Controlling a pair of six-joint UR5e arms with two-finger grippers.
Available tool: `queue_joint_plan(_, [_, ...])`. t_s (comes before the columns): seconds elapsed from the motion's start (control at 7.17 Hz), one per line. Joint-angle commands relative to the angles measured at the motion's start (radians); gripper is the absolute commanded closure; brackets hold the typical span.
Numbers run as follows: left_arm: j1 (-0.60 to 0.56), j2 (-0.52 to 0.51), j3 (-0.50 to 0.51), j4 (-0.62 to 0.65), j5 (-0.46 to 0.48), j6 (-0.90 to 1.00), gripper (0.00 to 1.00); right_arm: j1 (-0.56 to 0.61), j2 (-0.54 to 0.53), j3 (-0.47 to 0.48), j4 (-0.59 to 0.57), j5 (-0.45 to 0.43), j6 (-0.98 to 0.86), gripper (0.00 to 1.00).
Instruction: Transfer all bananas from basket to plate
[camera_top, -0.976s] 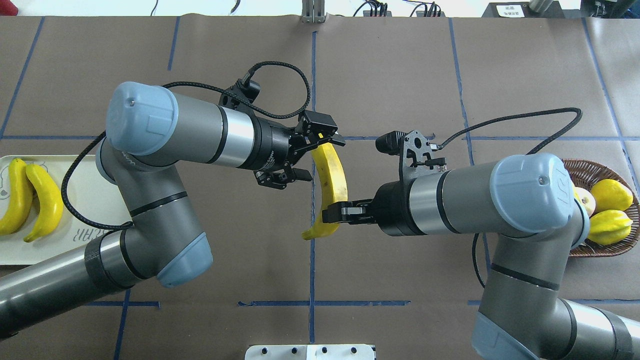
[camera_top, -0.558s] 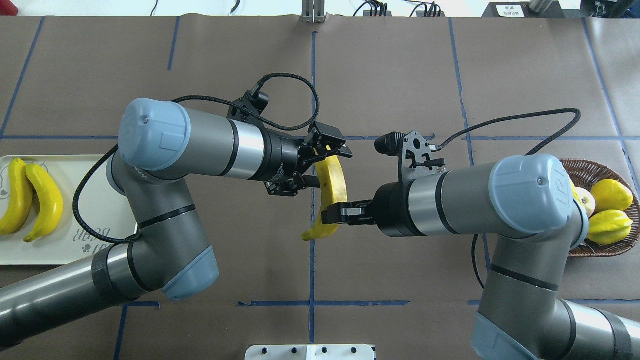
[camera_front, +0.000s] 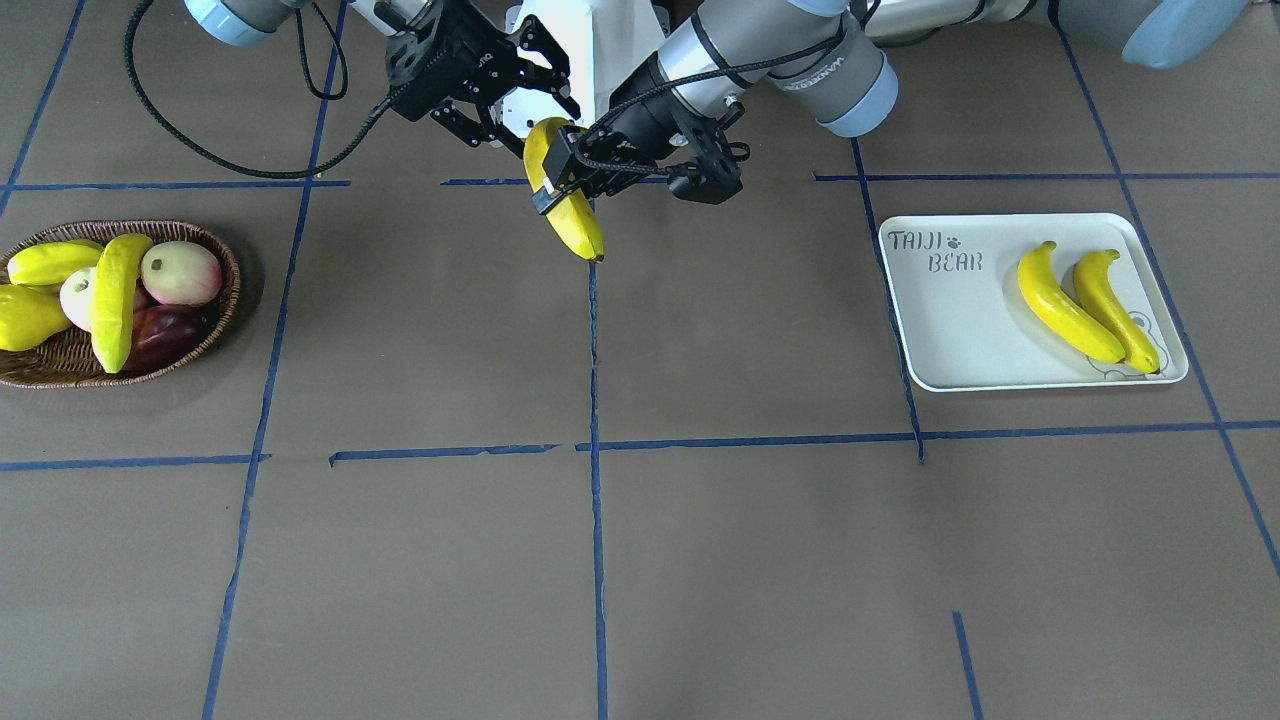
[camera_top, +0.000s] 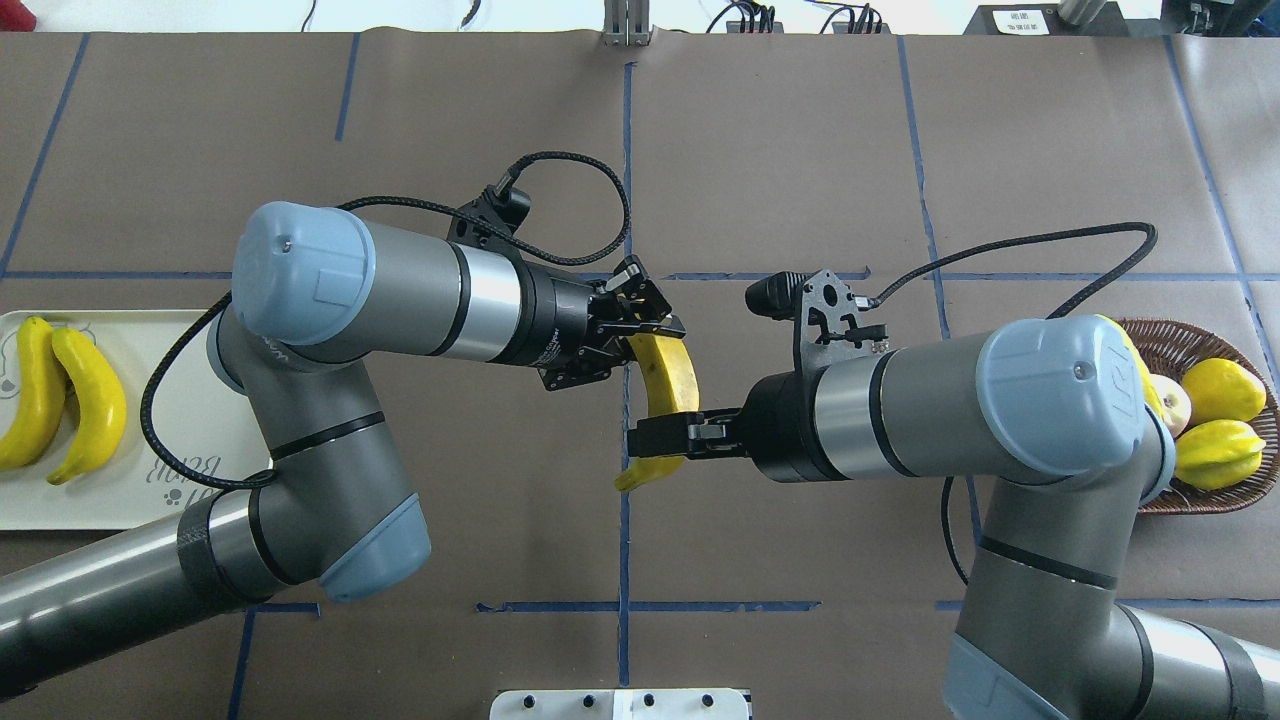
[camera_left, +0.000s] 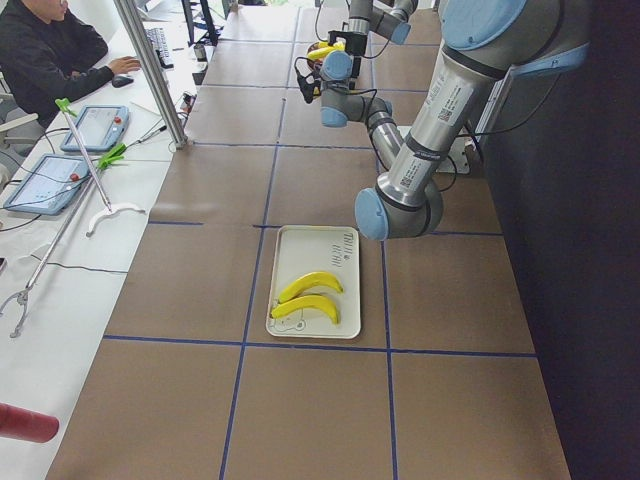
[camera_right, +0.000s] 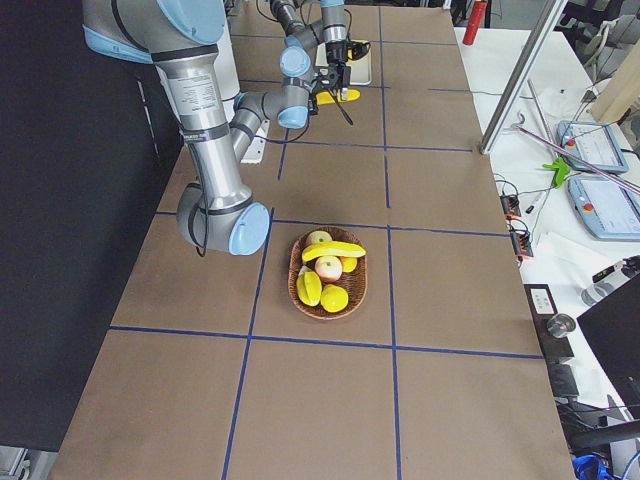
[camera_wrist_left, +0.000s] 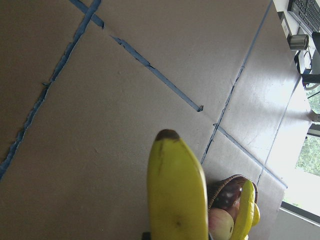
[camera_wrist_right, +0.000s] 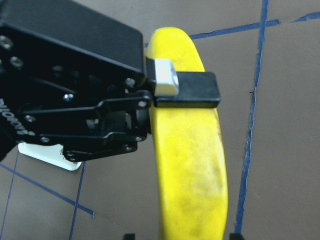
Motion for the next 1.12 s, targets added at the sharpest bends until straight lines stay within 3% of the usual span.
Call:
queue_joint_plan(0.0, [-0.030,0.014,-0.002,0.013,-0.006,0.015,1.00,0.009,-0.001,0.011,-0.004,0.003,0.000,0.00])
queue_joint_plan(0.14, [-0.072,0.075,-0.015,0.023,-0.037,0.024,1.00,0.023,-0.009,0.036,-0.030,0.003,0.000,0.00])
queue_joint_plan(0.42, [-0.247,0.242,-0.029,0.047,-0.213,0.305,1.00,0.067,-0.007,0.163,-0.265,0.012,0.000,0.00])
queue_joint_plan(0.84, [-0.360,0.597,-0.029,0.066,-0.205,0.651,1.00,0.142,-0.013,0.192,-0.405,0.015,-0.011,0.00])
queue_joint_plan(0.98, [-0.362,0.665,-0.029,0.067,-0.148,0.703,1.00,0.147,-0.013,0.186,-0.410,0.007,-0.014,0.00])
